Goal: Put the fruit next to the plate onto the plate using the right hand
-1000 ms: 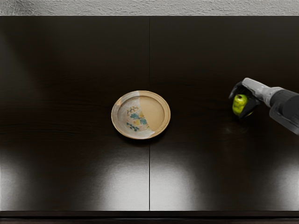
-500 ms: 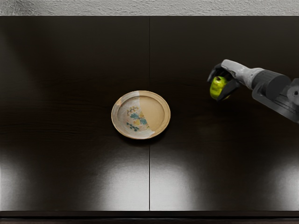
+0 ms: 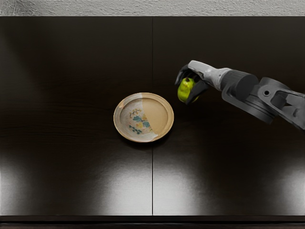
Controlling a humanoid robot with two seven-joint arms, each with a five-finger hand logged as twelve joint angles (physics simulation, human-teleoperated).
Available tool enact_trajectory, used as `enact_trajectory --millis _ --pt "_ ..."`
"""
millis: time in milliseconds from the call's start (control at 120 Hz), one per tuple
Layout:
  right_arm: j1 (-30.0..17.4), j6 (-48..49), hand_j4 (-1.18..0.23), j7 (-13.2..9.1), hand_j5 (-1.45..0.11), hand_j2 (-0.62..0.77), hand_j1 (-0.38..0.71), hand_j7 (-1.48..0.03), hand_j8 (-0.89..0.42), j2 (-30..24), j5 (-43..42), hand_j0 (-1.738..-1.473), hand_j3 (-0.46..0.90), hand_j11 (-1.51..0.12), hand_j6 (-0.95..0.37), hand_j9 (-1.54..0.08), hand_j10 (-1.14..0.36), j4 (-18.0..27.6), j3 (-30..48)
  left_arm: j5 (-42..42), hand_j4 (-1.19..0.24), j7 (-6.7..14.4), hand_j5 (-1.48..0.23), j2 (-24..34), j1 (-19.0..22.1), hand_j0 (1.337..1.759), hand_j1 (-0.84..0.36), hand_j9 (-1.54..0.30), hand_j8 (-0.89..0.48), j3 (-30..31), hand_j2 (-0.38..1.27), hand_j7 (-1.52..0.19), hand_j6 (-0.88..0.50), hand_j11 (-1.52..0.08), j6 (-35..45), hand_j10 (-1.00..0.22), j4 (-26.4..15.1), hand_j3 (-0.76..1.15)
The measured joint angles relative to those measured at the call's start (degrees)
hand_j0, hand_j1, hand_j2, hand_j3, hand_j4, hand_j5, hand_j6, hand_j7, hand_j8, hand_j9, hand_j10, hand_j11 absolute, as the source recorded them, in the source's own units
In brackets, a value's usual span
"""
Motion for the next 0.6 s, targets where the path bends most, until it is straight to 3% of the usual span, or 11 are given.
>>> enact_trajectory --millis 267,600 --pt "0.39 0.01 -0.70 -0.16 -1.04 0.51 0.29 -0.96 -0.30 5.46 0.00 -1.658 0.00 -0.97 -0.45 -0.99 -0.36 -0.53 -0.39 0.00 0.00 0.00 0.00 0.00 0.00 1.658 0.35 0.00 0.00 0.00 0.00 0.00 0.00 0.00 0.00 0.00 0.00 0.00" --pt "1.00 -0.01 -0.73 -1.59 -1.04 0.43 0.23 -0.98 -0.35 11.55 -0.22 -1.656 0.00 -1.00 -0.51 -1.02 -0.40 -2.98 -0.67 0.01 0.00 0.00 0.00 0.00 0.00 1.658 0.35 0.00 0.00 -0.01 0.00 0.00 0.00 0.00 0.00 0.00 0.00 0.00"
